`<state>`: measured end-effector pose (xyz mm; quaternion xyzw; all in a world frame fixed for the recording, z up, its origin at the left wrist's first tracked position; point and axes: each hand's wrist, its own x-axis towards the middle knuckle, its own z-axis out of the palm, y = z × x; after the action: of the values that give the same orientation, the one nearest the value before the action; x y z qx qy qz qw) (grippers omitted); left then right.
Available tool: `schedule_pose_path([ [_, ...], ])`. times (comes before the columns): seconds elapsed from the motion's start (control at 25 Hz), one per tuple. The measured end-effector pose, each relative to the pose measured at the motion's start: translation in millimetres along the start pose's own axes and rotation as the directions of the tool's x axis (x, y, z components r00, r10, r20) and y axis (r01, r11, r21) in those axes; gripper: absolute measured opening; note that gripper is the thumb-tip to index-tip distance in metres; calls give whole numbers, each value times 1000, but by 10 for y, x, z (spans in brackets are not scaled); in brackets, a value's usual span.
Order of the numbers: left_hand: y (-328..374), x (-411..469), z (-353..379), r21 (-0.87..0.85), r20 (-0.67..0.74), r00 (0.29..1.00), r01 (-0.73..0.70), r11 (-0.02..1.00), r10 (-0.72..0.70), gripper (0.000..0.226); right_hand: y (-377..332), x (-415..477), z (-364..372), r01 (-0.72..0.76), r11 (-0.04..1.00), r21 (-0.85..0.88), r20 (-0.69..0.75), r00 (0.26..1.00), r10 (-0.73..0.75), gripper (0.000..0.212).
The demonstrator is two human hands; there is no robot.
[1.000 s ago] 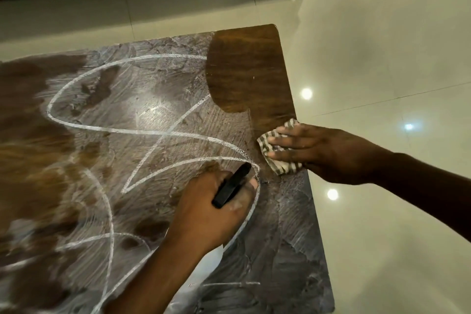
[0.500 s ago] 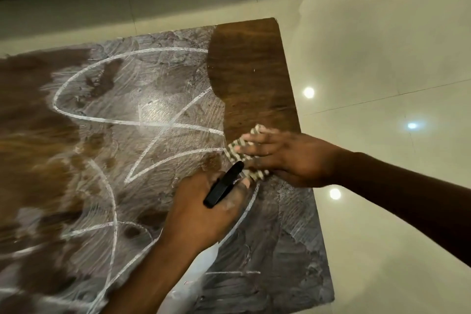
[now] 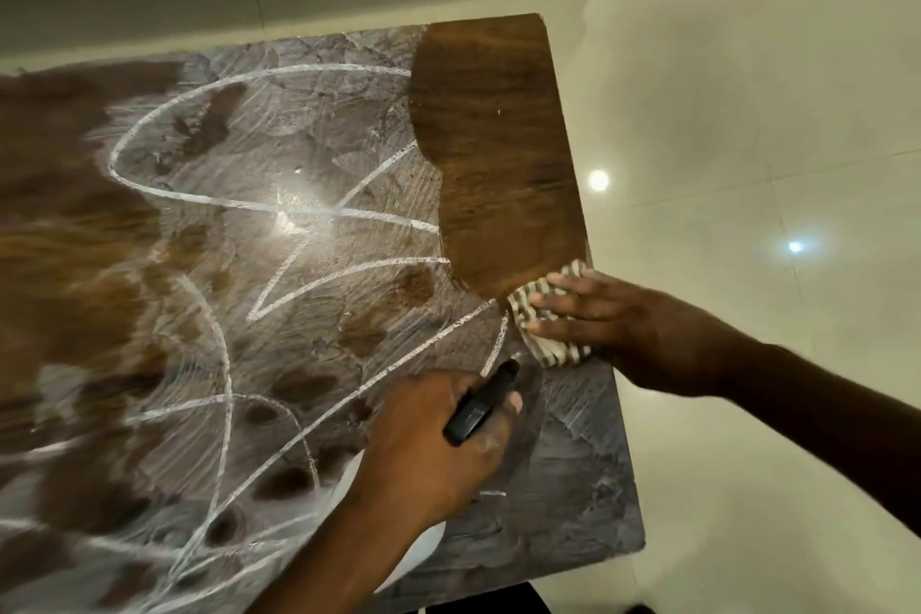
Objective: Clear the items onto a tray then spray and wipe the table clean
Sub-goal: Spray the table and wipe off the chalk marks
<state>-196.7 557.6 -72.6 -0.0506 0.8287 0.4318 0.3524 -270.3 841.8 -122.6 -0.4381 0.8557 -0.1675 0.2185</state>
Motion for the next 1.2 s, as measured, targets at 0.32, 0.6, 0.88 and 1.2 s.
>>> schedule_pose_path([
  [0.32, -108, -291, 35, -47, 5, 1000, -26, 999, 27, 51, -22, 624, -46, -408, 883, 232, -221, 862, 456, 69],
  [0.6, -290, -516, 11, -4, 71, 997, -43, 999, 43, 50, -671, -568, 490, -3, 1000, -14, 26, 1000, 3, 54],
  [0.88, -339, -692, 271, 50, 97, 994, -51, 997, 46, 58, -363, 77, 334, -529, 804, 272, -239, 772, 588, 68],
  [1.2, -485, -860, 322, 86, 199, 978, -83, 993, 65, 34, -1392, -1436, 1131, -363, 924, 121, -81, 924, 374, 88],
])
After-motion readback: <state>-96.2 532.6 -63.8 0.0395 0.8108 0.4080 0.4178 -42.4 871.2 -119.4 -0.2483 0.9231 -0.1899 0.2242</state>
